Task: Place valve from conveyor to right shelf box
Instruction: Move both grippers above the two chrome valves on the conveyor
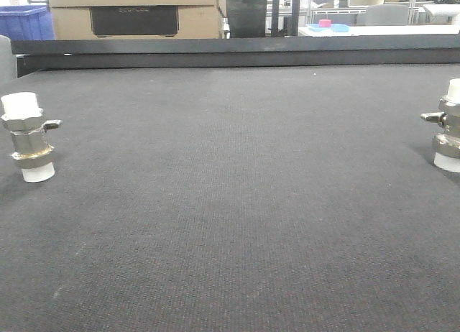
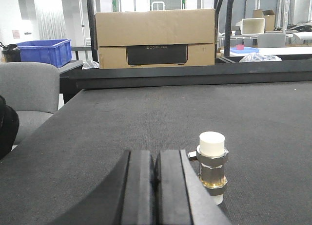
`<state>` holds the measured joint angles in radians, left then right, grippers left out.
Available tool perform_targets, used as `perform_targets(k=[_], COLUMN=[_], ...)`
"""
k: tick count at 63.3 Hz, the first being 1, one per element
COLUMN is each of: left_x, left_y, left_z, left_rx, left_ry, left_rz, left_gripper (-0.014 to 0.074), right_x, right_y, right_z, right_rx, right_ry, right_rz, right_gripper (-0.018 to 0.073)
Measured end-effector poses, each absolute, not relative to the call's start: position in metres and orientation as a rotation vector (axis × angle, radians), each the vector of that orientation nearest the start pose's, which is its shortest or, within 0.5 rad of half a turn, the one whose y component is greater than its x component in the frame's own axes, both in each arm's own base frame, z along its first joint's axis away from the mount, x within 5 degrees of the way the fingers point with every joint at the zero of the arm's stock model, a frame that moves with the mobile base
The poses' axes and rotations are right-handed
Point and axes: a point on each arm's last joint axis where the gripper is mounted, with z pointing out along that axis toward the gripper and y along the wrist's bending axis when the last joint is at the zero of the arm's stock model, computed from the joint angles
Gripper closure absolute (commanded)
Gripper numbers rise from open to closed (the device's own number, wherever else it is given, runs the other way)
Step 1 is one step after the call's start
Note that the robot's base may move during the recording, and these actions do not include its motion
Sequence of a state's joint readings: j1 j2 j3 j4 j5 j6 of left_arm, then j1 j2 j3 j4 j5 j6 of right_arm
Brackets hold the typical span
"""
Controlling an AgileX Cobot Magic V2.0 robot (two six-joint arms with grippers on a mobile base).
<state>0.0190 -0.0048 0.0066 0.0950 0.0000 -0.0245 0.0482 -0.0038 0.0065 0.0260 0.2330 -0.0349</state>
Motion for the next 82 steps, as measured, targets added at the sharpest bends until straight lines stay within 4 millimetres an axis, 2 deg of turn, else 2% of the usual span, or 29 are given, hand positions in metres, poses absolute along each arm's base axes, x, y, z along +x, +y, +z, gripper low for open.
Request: perform_targets(k=[43, 59, 64, 68, 73, 76, 78, 82], left_x=[0.056, 0.054, 0.052, 0.049, 0.044, 0.042, 0.042, 0.046], left_y=[0.001, 0.001, 0.001, 0.001, 0.001, 0.001, 0.001, 0.002], left_z=[0.214, 0.224, 0.235, 0.253, 0.285, 0.303, 0.318, 0.335], left_rx=[0.031, -0.029, -0.029, -0.029, -0.019, -0.014, -0.013, -0.013], left_ry=[1.457, 1.351, 1.335, 1.322, 1.315, 1.333, 1.358, 1.421], left_rz=[0.062, -0.005, -0.005, -0.005, 0.008, 0.018, 0.023, 0.029], left_gripper=[0.0707, 0.0707, 0.0707, 0.0699, 0.0612, 0.0538, 0.0432, 0.031], right_x=[0.056, 0.056, 0.055, 0.054, 0.049, 0.043, 0.036, 0.028], right_y=[0.003, 0.003, 0.003, 0.002, 0.002, 0.002, 0.002, 0.002], right_z=[0.192, 0.207, 0.216, 0.226, 0.247, 0.266, 0.285, 0.31], right_rx=[-0.053, -0.045, -0.04, -0.038, -0.038, -0.039, -0.039, -0.039], right_ry=[1.695, 1.53, 1.428, 1.378, 1.352, 1.338, 1.306, 1.284], right_rz=[0.034, 0.032, 0.031, 0.031, 0.032, 0.034, 0.035, 0.035], right_gripper=[0.0727, 0.0727, 0.0727, 0.0727, 0.0676, 0.0598, 0.0508, 0.0353])
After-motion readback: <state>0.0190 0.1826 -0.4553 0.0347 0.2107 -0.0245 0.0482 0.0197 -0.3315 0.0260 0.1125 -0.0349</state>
